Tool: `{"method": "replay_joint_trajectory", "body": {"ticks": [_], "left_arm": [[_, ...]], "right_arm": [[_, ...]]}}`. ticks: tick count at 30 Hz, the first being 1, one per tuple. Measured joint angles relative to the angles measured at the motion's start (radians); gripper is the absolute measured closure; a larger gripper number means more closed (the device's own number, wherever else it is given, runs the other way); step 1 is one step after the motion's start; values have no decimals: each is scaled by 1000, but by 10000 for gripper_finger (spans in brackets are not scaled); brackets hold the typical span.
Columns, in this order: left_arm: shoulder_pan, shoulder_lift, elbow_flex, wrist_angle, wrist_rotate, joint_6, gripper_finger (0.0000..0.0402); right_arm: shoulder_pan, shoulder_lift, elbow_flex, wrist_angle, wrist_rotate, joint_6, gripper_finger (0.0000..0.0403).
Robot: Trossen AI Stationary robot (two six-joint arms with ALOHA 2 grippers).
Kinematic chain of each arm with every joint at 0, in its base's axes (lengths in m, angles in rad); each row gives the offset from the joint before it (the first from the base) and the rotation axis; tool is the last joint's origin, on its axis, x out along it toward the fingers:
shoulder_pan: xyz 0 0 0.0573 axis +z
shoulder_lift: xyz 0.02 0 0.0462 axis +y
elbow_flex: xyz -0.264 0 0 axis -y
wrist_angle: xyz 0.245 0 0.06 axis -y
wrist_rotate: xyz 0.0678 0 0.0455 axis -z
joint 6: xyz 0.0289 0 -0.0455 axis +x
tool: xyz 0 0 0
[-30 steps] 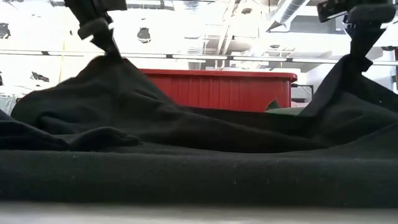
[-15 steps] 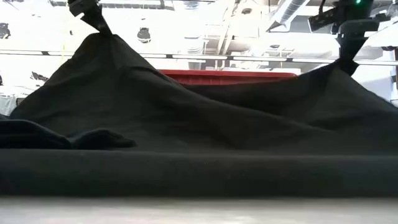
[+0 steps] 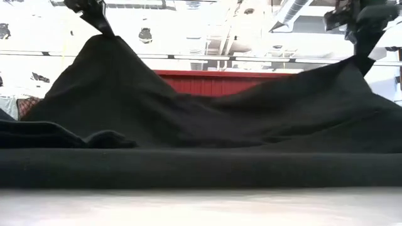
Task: Fold laundry
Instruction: Fold the black shirt
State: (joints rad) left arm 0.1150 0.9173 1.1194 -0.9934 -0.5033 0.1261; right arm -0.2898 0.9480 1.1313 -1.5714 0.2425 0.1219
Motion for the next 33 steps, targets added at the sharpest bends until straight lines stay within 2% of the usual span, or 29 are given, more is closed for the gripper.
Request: {"method": "replay_joint_trajectory", "body": {"ticks": [5,9,11,14,17,25,33], "left_arm": [[-17,0,0,-30,324,-49,401],[-55,-9,0,-42,629,-108,401],[-89,-10,1,-75,700,-165,401],[-158,-6,1,-118,726,-257,401],[-248,0,1,-97,753,-354,401],[-513,54,-21,101,742,-565,401],[-689,161,-96,151,721,-701,401]], "right_arm": [[66,-33,0,1,-102,-3,386],[126,-61,0,0,-239,18,386],[165,-67,0,1,-327,67,386],[237,-68,0,0,-430,171,386],[330,-59,0,0,-480,282,386],[604,13,0,1,-491,591,386],[822,160,0,6,-537,893,386]]}}
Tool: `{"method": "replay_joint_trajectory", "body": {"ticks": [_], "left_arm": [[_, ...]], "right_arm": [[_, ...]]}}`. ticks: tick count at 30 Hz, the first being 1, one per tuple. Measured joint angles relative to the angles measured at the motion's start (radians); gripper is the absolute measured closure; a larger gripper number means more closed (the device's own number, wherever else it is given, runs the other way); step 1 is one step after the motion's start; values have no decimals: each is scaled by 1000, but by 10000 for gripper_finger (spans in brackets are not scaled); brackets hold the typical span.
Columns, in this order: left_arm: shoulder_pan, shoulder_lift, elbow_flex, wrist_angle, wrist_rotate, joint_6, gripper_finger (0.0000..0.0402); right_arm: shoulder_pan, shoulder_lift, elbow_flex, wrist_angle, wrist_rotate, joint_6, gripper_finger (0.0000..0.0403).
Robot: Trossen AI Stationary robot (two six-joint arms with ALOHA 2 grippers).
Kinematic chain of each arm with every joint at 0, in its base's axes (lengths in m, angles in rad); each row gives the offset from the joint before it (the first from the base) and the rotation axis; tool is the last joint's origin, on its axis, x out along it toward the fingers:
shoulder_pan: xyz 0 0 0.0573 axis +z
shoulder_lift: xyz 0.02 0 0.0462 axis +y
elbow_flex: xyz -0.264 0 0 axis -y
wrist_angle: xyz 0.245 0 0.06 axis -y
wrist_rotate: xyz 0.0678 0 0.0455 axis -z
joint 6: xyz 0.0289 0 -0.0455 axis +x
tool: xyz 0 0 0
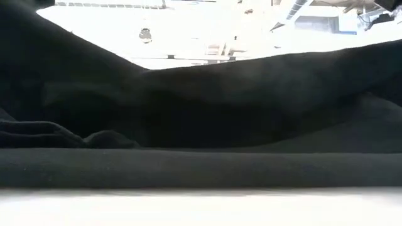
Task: Fold laundry
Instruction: Fold the black shirt
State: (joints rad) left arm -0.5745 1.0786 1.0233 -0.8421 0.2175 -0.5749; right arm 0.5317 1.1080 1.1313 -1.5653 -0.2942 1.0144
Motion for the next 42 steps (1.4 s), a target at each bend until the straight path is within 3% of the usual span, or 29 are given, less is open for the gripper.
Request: {"method": "replay_joint_trajectory", "body": {"ticks": [10,18,25,30,32,42], "left_arm": [[-76,113,-30,171,37,-13,401],[-108,142,-30,203,49,-47,401],[-139,142,-30,215,39,-106,401],[-141,157,-30,222,4,-92,401],[-141,170,-30,246,5,-90,401],[-150,225,-30,285,30,-87,401]], "right_arm": [[84,292,0,62,5,28,371],[83,456,-1,-8,-109,-111,319],[73,392,-1,-2,-62,-143,275],[31,295,-1,10,286,-76,251],[10,252,-8,44,370,-99,245],[-169,109,-194,152,408,-457,242]]}}
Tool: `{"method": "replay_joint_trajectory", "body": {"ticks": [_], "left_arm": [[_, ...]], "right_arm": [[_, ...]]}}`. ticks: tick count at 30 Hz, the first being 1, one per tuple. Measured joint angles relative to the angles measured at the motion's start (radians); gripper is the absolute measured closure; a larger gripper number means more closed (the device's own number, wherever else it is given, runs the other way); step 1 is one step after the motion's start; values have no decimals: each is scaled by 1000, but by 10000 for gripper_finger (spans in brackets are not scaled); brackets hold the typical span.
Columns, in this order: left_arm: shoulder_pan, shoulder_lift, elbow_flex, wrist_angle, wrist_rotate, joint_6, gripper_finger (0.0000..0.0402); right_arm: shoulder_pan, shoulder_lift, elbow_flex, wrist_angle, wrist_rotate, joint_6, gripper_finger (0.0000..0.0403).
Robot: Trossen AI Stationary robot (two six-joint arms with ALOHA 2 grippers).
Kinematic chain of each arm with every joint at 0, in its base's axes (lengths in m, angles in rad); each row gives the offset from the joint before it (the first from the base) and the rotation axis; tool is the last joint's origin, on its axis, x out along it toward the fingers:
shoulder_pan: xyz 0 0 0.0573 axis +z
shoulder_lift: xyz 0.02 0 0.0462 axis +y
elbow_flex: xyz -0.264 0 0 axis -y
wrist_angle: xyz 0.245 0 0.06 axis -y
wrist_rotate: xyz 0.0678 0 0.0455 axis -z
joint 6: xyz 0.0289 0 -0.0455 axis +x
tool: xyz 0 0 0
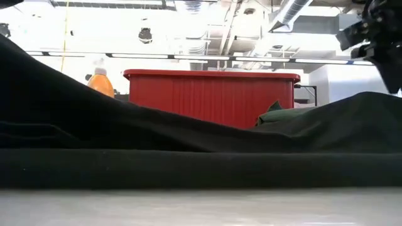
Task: Fold laundry
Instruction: Fold the black shirt
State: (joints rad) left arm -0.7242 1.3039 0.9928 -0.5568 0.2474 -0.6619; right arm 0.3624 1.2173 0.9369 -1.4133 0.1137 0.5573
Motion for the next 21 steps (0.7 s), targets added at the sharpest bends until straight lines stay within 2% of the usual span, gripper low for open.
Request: {"method": "replay_joint_trajectory", "body": {"ticks": [6,12,15,19,21], "left_arm": [[0,1,0,4,-14,-3,401],[0,1,0,4,-25,0,401],[0,1,0,4,-25,1,401],[0,1,0,3,-25,0,401],[0,1,0,3,-26,0,401]], "right_arm": [[-88,-2,-59,85,-43,-155,246],[-160,-2,-110,88,-95,-242,255],[-171,-2,-110,93,-131,-276,291],[-171,-3,-110,90,-145,-305,378],[-171,-3,-110,77,-171,-291,385]]}}
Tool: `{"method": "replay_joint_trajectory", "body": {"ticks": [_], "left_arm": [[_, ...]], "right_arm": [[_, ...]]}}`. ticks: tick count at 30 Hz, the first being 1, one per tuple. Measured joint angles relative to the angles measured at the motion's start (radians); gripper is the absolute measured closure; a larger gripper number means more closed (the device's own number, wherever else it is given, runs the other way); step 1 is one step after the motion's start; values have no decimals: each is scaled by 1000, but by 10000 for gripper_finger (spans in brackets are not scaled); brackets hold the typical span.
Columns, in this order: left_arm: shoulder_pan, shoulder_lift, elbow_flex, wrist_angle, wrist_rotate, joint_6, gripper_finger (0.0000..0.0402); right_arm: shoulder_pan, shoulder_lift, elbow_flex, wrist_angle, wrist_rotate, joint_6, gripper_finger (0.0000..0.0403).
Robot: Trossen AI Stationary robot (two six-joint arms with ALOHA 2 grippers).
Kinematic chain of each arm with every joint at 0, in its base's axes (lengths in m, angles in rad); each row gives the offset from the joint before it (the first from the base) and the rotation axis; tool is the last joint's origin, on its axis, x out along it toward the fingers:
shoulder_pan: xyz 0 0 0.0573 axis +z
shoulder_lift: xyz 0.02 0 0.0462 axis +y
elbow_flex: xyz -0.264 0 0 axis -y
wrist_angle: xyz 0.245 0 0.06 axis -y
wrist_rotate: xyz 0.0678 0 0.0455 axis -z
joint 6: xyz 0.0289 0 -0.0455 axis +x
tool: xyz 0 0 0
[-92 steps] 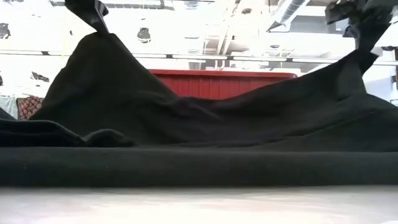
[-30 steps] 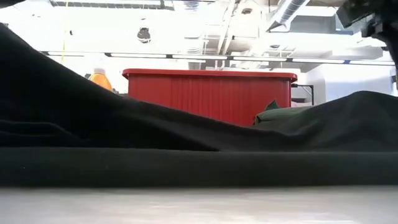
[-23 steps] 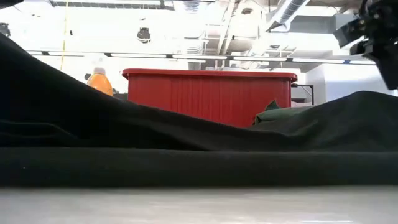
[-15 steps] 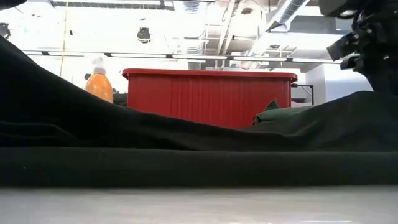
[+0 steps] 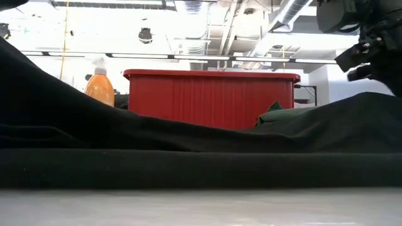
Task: Fold laundry
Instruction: Fold the black shirt
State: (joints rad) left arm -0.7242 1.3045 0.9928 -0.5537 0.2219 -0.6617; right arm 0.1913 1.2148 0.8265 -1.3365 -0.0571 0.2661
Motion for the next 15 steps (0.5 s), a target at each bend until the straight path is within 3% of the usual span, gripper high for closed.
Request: {"method": "replay_joint_trajectory", "body": {"ticks": [6,11,15], "left_arm": [[0,0,0,0,-1,6,401],[0,0,0,-1,-22,29,401],[0,0,0,-8,-89,-19,401]], "right_arm": [[0,0,1,-238,-34,192,386],[0,-2,2,-192,-47,235,381],[-8,2,1,-211,-48,322,354]]}}
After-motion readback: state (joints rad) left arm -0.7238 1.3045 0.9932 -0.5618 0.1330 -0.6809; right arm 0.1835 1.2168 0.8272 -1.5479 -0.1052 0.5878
